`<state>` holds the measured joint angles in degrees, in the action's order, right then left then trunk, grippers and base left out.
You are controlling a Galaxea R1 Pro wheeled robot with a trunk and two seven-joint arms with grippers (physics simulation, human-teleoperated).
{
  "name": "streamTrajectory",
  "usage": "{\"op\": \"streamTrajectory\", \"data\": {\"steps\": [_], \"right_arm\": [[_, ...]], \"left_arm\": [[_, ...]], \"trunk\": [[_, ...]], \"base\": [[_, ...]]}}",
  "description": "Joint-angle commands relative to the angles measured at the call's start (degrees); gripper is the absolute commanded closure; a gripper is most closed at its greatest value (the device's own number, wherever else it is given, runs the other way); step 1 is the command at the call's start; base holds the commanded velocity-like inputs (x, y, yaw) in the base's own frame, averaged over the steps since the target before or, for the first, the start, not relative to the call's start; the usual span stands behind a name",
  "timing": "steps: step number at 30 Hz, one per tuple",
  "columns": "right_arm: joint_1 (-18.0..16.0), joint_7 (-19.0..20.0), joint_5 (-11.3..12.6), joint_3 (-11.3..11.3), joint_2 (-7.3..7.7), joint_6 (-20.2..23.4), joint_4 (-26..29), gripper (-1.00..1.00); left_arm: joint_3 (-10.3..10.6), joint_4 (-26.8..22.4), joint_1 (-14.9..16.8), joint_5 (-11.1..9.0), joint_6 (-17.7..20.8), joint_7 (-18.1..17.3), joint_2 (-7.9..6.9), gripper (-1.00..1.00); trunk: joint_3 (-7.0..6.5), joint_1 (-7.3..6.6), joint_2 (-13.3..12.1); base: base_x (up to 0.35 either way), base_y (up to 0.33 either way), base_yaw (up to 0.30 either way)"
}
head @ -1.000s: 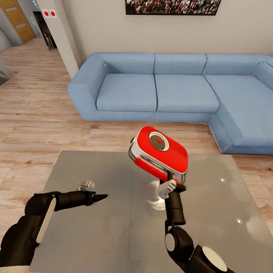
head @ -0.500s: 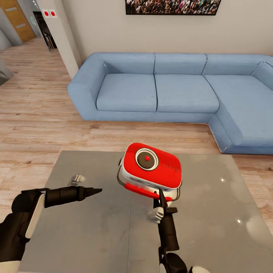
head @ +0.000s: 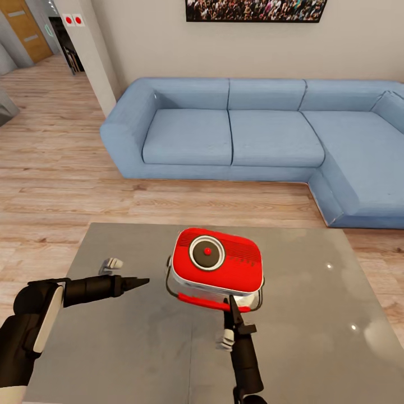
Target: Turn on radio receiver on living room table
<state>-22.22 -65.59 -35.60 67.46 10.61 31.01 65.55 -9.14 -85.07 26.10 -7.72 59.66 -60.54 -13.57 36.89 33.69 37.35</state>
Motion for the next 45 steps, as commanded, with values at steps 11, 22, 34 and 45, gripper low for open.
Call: {"op": "streamTrajectory", "data": {"steps": [11,22,34,45], "right_arm": [[-0.01,-5.20,-0.44,-0.10,0.50,-1.03,-5.94,1.00],[-0.01,-4.07,-0.86,0.02,2.25,-5.10,-7.17,1.00],[-0.01,-3.58,-3.70,0.24,1.61,-5.45,-13.15,1.00],[-0.01,-3.71,-4.07,0.21,1.35,-5.12,-13.42,1.00]], "left_arm": [[0.00,0.07,0.02,-0.01,0.02,-0.13,-0.02,-1.00],[0.00,0.08,0.21,-0.01,-0.01,-0.16,0.10,-1.00],[0.00,0.17,2.32,-0.09,0.02,-0.19,0.46,-1.00],[0.00,0.17,2.49,-0.02,0.02,-0.16,0.93,-1.00]], "trunk": [[0.00,0.00,0.00],[0.00,0.00,0.00],[0.00,0.00,0.00],[0.00,0.00,0.00]], "base": [[0.000,0.000,0.000],[0.000,0.000,0.000],[0.000,0.000,0.000],[0.000,0.000,0.000]]}}
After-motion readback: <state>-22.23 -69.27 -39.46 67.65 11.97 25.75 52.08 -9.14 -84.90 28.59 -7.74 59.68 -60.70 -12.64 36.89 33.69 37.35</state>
